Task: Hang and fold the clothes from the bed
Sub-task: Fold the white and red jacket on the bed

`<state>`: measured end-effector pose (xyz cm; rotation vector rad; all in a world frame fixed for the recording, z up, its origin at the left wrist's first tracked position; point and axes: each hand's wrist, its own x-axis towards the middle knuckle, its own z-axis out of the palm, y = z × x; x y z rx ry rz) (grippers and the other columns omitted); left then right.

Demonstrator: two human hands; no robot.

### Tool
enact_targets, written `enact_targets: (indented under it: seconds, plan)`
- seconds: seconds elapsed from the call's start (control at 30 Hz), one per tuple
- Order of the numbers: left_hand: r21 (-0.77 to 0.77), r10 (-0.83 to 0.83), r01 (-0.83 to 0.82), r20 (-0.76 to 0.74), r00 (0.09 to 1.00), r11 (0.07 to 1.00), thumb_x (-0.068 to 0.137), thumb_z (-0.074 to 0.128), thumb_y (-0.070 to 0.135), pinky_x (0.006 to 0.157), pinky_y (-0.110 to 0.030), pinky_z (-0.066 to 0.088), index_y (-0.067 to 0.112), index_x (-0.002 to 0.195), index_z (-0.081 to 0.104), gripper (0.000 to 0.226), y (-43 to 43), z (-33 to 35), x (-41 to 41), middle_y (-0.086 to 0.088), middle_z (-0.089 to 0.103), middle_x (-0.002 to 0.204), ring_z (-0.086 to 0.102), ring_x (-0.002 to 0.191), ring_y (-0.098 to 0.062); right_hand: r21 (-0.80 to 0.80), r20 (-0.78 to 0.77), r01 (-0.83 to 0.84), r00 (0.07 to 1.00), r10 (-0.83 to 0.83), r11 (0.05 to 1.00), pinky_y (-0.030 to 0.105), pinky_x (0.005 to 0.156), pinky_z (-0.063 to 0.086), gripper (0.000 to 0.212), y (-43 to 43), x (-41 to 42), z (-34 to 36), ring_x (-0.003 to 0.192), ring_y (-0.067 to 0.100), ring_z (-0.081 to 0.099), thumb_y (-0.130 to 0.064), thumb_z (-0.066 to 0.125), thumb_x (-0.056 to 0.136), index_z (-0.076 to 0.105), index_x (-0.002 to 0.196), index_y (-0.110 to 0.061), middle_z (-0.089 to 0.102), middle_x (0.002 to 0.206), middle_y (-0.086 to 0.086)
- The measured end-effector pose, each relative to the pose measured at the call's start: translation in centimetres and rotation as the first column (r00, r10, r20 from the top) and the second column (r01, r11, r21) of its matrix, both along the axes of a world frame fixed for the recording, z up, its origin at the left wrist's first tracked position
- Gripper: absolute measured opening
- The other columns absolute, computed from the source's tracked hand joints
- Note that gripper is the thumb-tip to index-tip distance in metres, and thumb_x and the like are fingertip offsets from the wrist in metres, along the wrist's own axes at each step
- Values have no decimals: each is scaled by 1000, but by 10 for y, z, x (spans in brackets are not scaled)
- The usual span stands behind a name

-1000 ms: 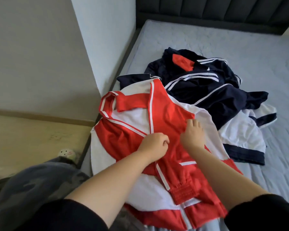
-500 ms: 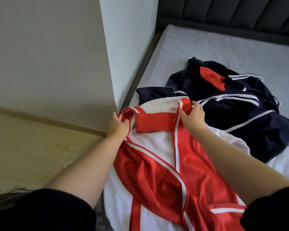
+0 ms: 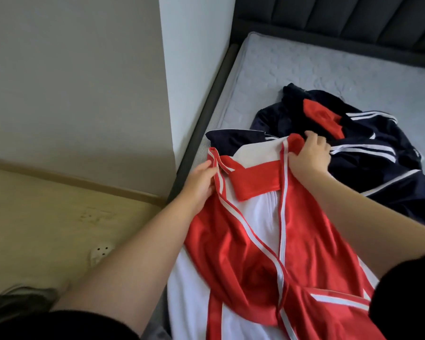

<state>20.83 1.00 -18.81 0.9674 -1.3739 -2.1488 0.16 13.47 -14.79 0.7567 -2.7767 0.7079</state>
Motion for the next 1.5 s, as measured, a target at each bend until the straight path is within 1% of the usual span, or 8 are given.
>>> enact_targets:
  seconds: [0.1,0.33,0.5,0.67,1.0,1.23,1.37,1.5]
  plan:
    - [-84,-29,31,20,999,996,87,48,11,94,-31,49,34,96,75,36,16,-10,18,4,72,105,65,103,-15,-18,-144,-297,946,291,955,43,81,42,18,13,51,-15,95,39,55,-18,57,89,62,101,-5,60,98,18]
    - [-200,-141,179,189,972,963,89,42,-14,108,-24,32,8,143,39,59,41,-18,53,-9,44,145,43,129,-12,280,547,-598,743,387,752,27,64,36,31,62,138,-51,73,18,51,-41,67,84,54,78,-13,54,79,2]
    - [-515,-223,452,446,867,728,92,49,4,99,-8,29,18,144,39,55,74,-25,67,-4,38,150,46,126,-11,-81,878,-336,421,227,938,33,74,54,24,88,124,-24,62,19,62,-23,63,91,69,83,-1,70,76,14]
    - [-550,-12,791,819,574,268,96,44,25,118,-42,13,24,150,24,57,95,-38,87,-3,8,160,9,146,-23,358,617,-316,787,32,878,21,40,42,48,120,100,-11,40,23,55,-41,56,93,57,66,-1,53,52,12]
    - [-605,-107,787,796,596,-122,97,35,48,119,-42,7,21,151,21,61,150,-31,97,0,8,160,2,147,-16,249,783,-668,565,260,702,16,73,39,12,202,125,-36,75,-5,57,-38,71,82,61,86,-33,61,81,-21]
    - [-551,-38,782,824,566,-292,92,36,58,118,-45,-2,13,152,7,80,176,-34,98,-7,4,160,-6,147,-19,-130,856,-236,464,229,963,18,46,36,32,211,122,-32,46,6,43,-5,57,92,57,61,-14,47,57,1]
    - [-573,-47,740,800,598,-353,91,42,53,117,-47,-3,28,152,-6,81,178,-38,98,-1,-15,159,-12,146,-18,267,395,-85,918,-29,960,33,63,44,22,220,123,-41,75,31,59,-25,54,93,58,85,-5,62,81,13]
    - [-501,-10,758,837,547,-418,91,46,44,116,-47,-4,30,152,4,75,178,-43,98,-2,-17,159,-15,146,-20,241,295,-149,953,74,959,33,58,39,44,224,161,-38,70,22,56,-65,53,77,47,80,-21,56,74,-3]
